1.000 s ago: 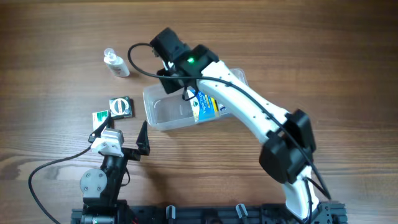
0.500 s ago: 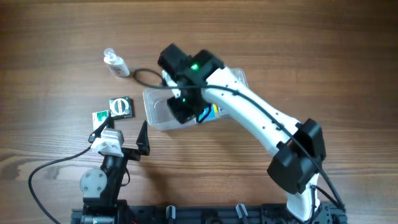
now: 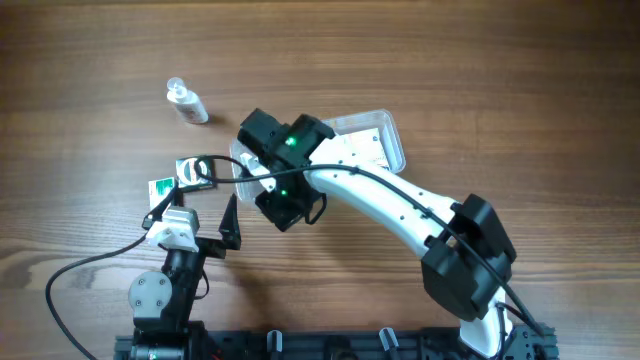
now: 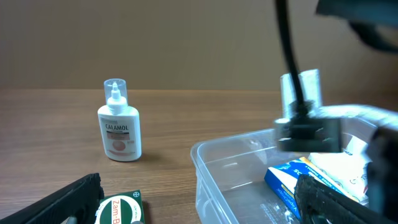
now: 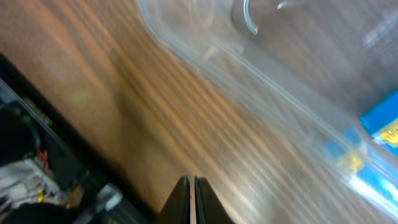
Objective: Pack container
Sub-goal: 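Lift right gripper out of the container and withdraw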
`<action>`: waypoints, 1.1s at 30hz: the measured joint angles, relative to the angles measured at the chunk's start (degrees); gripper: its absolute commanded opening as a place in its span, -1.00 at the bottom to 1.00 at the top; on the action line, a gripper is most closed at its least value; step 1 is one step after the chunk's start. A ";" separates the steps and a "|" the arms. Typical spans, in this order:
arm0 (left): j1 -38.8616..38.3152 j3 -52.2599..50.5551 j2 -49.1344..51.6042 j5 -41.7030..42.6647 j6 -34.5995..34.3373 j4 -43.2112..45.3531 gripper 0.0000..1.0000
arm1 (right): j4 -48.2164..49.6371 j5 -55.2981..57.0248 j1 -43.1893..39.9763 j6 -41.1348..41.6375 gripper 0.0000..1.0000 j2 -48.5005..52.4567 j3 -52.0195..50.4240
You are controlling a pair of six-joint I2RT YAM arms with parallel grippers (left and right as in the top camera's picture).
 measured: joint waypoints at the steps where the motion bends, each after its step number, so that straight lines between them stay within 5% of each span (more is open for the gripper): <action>1: 0.00 0.00 0.00 0.00 0.00 0.00 0.99 | 1.84 0.02 0.02 -0.15 -0.91 0.04 -1.05; 19: 0.00 0.00 0.00 0.00 0.00 0.00 1.00 | 19.65 14.91 -1.18 -1.09 -0.85 0.09 -1.77; 23: 0.00 0.00 0.00 0.00 0.02 0.00 1.00 | 20.13 14.05 -3.13 -1.14 -0.53 0.09 -1.75; 29: 0.00 0.00 0.00 0.00 0.02 0.00 1.00 | 20.06 12.48 -4.66 -0.83 0.29 -2.01 4.17; 33: 0.00 0.00 0.00 0.00 0.00 0.00 0.99 | 18.36 12.24 -13.97 1.70 0.81 -9.99 5.86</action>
